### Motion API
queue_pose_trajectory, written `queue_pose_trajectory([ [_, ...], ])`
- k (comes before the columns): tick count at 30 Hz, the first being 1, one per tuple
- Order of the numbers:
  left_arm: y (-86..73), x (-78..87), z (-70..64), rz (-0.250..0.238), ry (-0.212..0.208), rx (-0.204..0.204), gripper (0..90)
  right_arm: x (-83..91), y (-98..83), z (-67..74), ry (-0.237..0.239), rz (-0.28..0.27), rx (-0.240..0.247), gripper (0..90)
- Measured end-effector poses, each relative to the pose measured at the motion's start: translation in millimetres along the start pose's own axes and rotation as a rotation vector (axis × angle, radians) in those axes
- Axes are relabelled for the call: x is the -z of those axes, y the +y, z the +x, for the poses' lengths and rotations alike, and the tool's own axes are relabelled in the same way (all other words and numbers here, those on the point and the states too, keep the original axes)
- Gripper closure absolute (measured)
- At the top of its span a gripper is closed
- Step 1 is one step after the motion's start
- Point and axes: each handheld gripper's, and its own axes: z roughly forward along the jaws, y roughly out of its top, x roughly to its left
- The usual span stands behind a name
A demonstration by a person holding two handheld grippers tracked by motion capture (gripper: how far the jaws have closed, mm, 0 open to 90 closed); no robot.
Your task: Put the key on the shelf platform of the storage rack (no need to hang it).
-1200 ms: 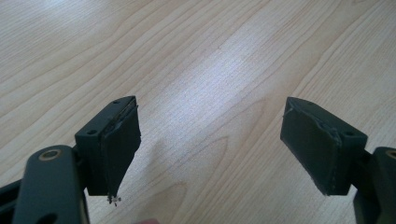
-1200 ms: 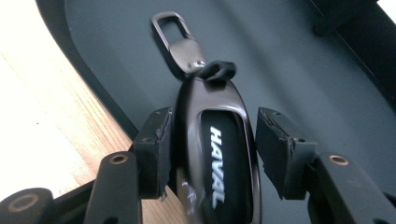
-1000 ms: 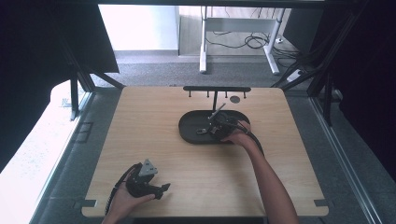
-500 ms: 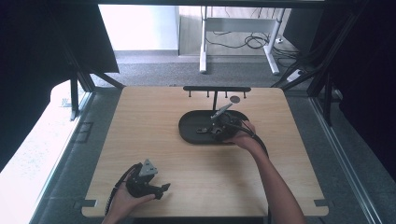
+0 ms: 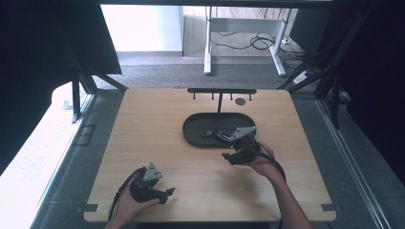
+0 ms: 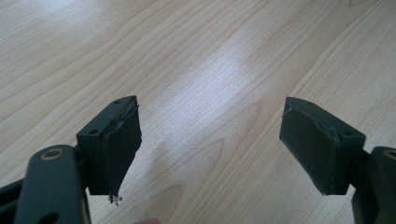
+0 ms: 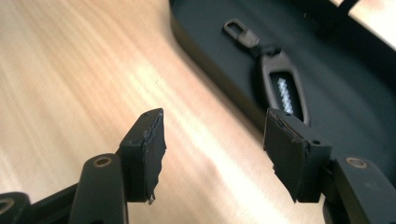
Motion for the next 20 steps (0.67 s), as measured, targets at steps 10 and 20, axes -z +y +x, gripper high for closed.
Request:
queue_pose_trajectory([
  [10, 0.3, 0.4, -0.4, 0.003, 0.005, -0.002, 21.1, 15.9, -62.9, 8.3, 0.025, -0.045, -0.097, 41.4],
  [20, 0.4, 1.6, 0.0, -0.001, 0.007, 0.001, 21.1, 22.7, -79.8, 2.9, -0.009, -0.062, -0.117, 37.1],
])
